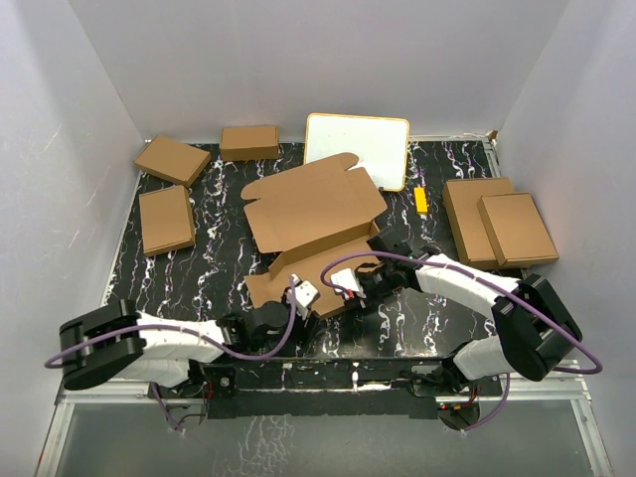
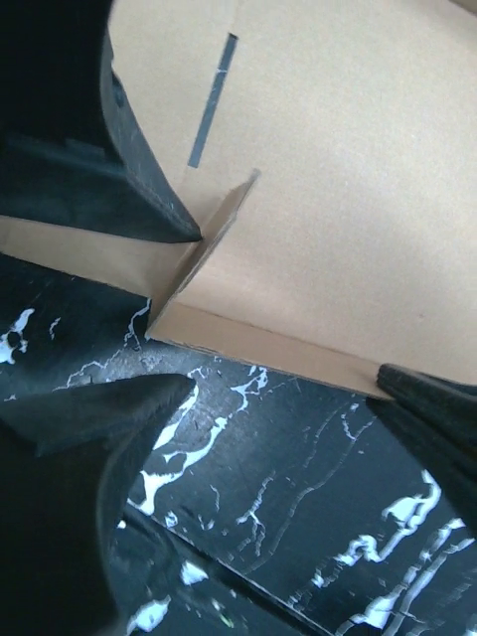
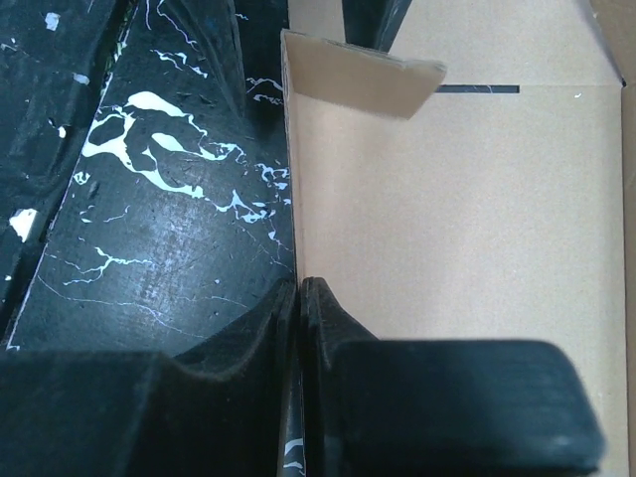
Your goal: Fold the paper box
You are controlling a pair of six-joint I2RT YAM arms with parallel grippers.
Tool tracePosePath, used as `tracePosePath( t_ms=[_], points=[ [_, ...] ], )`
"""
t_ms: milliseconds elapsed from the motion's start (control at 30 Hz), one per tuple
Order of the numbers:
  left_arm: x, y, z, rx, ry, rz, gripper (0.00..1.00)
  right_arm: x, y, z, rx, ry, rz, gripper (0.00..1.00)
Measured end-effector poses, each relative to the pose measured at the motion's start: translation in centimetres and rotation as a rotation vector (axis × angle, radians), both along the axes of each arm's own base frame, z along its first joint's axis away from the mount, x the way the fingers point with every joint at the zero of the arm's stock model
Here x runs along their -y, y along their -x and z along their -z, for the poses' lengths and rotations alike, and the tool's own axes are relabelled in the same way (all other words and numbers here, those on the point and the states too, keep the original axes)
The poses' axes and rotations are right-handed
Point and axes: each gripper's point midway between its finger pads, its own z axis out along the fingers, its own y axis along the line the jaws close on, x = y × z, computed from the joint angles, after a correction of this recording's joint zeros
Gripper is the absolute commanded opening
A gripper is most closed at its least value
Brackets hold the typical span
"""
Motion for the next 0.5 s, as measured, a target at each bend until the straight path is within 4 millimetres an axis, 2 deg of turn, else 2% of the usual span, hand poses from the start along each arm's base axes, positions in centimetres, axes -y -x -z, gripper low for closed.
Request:
tracePosePath(
  t_ms=[100,200,400,500],
  points=[
    [-0.7,0.0,-1.5,-0.029,0.042,-0.055,0.73,0.0,0.1,0.1,-0.007,0.003,0.005,0.14],
    [-1.7,-0.1,-4.2,-0.062,0.124,-0.135,0.76,0.2,0.3,0.3,-0.017,0.006,0.010,0.16],
    [-4.7,-1.1,-10.3,-0.145,0.308,-0.337,0.64,0.3,0.4,0.4,-0.027,0.009,0.016,0.31],
    [-6.7,-2.0,-11.9,-0.187,0.349,-0.451,0.58,0.3,0.4,0.5,-0.033,0.011,0.020,0.44]
  ],
)
